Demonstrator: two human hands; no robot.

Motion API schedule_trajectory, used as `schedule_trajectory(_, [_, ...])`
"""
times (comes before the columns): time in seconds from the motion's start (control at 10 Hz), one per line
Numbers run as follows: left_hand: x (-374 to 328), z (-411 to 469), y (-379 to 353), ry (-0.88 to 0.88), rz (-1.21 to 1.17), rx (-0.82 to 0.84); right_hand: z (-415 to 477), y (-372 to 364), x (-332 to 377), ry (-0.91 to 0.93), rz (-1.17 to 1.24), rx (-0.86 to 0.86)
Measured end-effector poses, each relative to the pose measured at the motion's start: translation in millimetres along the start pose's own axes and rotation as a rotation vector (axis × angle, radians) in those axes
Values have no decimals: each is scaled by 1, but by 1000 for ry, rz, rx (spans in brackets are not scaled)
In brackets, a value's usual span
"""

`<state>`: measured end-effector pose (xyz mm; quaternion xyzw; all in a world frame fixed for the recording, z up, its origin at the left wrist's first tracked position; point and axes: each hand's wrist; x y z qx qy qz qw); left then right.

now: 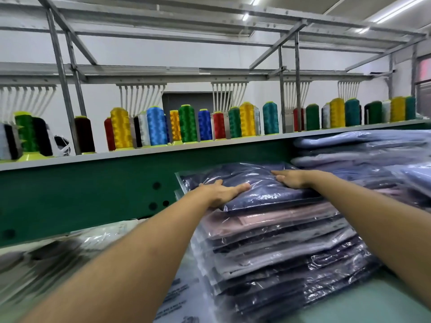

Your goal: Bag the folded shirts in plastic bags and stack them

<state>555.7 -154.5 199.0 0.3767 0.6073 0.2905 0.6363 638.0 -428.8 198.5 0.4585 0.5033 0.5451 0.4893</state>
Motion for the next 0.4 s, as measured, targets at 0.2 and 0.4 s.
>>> schedule_trajectory(0.2, [15,-9,-8,-66,-120,-68,-13,-9,10,-65,-153,-124])
schedule_trajectory(0.4, [35,-41,8,-154,-115,-303,-56,3,43,-259,-173,-493])
Point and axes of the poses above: each hand's wrist, its own z-axis towards the middle knuckle, its own y-axis out of the back of the hand, x = y × z, and after that the axes turned 12 degrees about -z, right-handed
